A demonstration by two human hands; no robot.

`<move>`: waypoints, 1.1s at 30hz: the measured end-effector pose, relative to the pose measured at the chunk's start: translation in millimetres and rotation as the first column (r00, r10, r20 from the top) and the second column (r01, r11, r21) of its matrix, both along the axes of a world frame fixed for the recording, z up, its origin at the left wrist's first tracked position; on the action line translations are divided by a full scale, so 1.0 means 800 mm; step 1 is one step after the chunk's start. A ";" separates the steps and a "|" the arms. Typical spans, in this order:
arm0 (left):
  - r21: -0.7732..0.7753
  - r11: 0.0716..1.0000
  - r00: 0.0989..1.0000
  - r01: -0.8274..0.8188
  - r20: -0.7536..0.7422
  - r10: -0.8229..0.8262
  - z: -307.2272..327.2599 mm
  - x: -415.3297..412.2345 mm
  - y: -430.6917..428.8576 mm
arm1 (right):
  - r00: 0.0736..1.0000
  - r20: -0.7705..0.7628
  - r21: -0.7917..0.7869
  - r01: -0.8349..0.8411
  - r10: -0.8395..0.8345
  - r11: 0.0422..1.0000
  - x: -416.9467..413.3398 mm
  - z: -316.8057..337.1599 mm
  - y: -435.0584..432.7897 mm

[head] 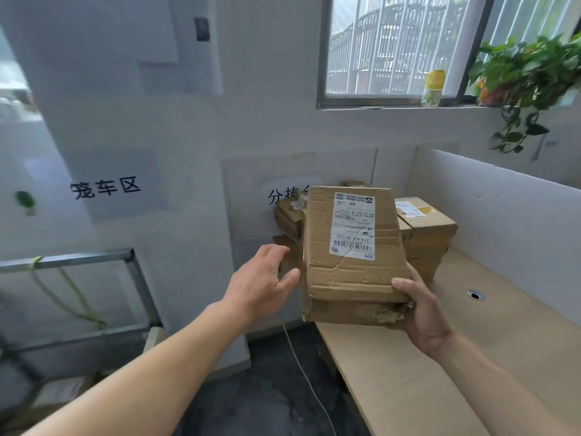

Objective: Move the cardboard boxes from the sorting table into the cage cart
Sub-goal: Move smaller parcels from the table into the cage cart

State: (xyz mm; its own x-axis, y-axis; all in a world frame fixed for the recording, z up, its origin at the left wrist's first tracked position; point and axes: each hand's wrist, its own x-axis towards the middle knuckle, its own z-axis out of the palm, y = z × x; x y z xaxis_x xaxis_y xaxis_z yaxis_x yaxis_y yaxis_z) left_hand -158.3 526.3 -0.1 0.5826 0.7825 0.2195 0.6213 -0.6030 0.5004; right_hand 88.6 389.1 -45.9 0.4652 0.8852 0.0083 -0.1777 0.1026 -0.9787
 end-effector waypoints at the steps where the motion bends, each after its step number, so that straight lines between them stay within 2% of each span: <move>1: 0.010 0.999 0.999 -0.035 -0.002 0.035 0.004 -0.010 -0.002 | 1.000 -0.001 0.010 -0.024 0.024 1.000 -0.003 0.001 0.009; 7: 0.018 0.967 0.966 -0.255 -0.032 0.255 0.013 -0.068 -0.013 | 0.972 -0.031 0.045 -0.233 0.235 0.971 -0.026 0.012 0.058; 15: 0.016 0.844 0.844 -0.535 -0.037 0.536 0.011 -0.137 -0.049 | 0.855 -0.047 0.088 -0.512 0.517 0.854 -0.076 0.022 0.112; 23: 0.027 0.732 0.731 -0.680 -0.042 0.681 0.002 -0.208 -0.099 | 0.729 -0.012 0.038 -0.684 0.685 0.728 -0.175 0.010 0.144; 33: 0.009 0.613 0.613 -0.790 -0.009 0.790 -0.010 -0.343 -0.161 | 0.582 0.038 -0.027 -0.812 0.812 0.583 -0.325 0.010 0.138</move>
